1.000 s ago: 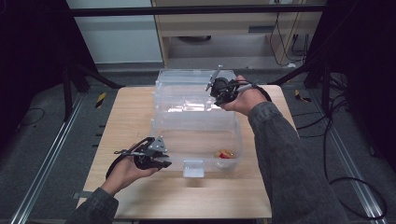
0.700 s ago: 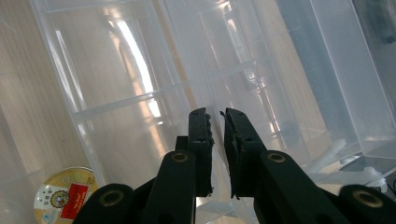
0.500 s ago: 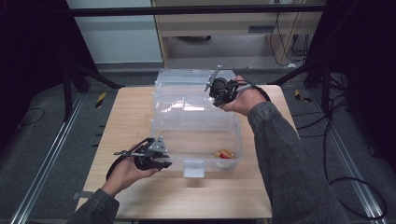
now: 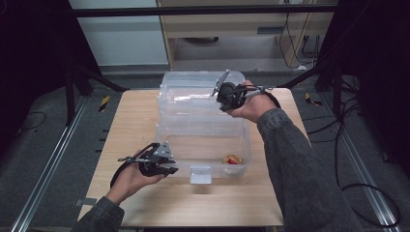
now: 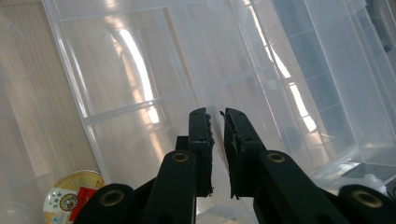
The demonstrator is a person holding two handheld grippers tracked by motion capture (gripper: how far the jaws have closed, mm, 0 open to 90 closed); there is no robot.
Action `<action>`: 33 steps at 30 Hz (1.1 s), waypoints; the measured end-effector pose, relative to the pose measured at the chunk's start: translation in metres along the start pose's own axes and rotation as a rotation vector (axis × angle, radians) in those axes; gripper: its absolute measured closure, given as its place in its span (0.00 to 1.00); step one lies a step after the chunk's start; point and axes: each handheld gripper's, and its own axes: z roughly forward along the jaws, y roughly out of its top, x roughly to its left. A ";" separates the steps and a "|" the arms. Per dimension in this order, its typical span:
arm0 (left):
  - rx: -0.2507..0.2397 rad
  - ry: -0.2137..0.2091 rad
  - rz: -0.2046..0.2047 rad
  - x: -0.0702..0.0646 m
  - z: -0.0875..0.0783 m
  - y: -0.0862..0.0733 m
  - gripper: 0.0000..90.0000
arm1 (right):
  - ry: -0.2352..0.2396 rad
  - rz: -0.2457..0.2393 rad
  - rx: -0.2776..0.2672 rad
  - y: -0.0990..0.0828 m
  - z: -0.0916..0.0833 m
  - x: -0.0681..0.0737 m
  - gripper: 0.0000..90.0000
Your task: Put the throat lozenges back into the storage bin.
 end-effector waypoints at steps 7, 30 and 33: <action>-0.016 0.002 -0.006 -0.001 0.000 -0.001 0.77 | 0.009 -0.001 -0.002 0.002 0.001 -0.001 0.91; -0.012 -0.004 -0.010 -0.001 0.000 0.000 0.76 | -0.001 -0.036 -0.040 -0.006 -0.018 0.026 0.91; -0.013 -0.001 -0.011 -0.002 0.000 0.000 0.76 | -0.001 -0.030 -0.047 -0.007 -0.018 0.029 0.91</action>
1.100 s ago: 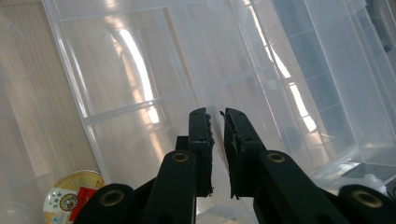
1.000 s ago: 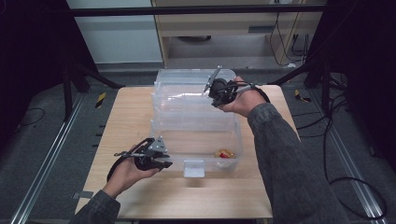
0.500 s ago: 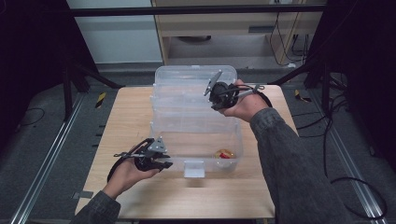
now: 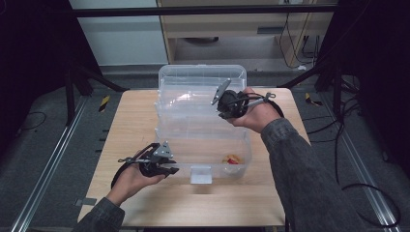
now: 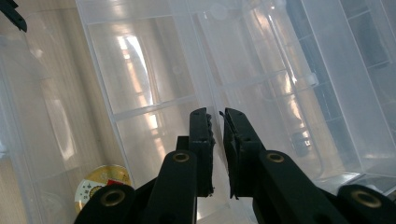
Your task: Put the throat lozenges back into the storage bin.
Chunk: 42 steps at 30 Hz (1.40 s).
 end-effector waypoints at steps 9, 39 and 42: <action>0.002 0.009 0.002 -0.001 0.000 0.001 0.76 | -0.012 -0.006 -0.009 -0.002 -0.002 0.005 0.91; -0.029 0.026 -0.016 -0.004 0.001 0.001 0.75 | -0.013 -0.010 0.000 -0.002 -0.005 0.011 0.90; -0.030 0.026 -0.011 -0.004 0.001 0.001 0.75 | -0.015 -0.006 -0.007 -0.004 -0.006 0.014 0.90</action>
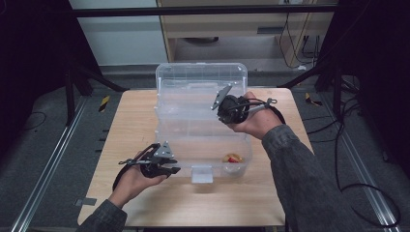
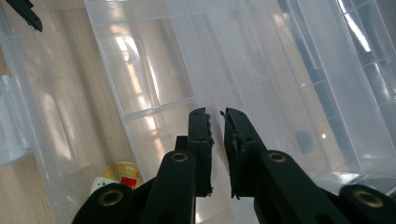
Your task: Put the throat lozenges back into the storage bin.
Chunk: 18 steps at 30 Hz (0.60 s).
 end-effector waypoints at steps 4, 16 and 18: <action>-0.001 0.000 0.007 0.000 0.000 0.000 0.75 | -0.001 -0.001 -0.003 -0.001 -0.001 0.003 0.90; -0.002 -0.004 0.013 0.000 0.000 0.000 0.75 | 0.007 -0.001 -0.014 -0.005 -0.003 0.007 0.90; -0.002 -0.005 0.014 0.001 0.000 0.000 0.75 | 0.009 -0.003 -0.011 -0.005 -0.004 0.008 0.91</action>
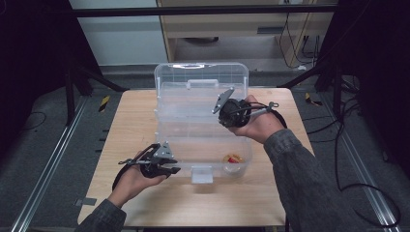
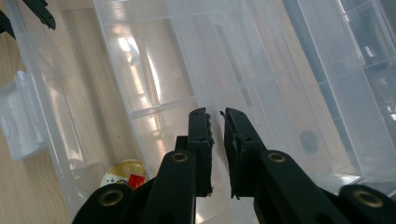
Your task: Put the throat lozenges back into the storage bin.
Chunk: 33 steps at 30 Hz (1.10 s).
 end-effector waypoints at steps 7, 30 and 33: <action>-0.001 0.002 0.004 0.000 0.000 0.000 0.75 | 0.009 -0.002 0.000 -0.001 -0.001 0.001 0.91; -0.021 -0.004 0.012 0.001 0.000 -0.003 0.73 | 0.018 -0.009 -0.004 -0.007 -0.005 0.013 0.91; -0.023 -0.001 0.014 0.001 0.001 -0.003 0.73 | 0.014 -0.005 -0.012 -0.009 -0.005 0.014 0.91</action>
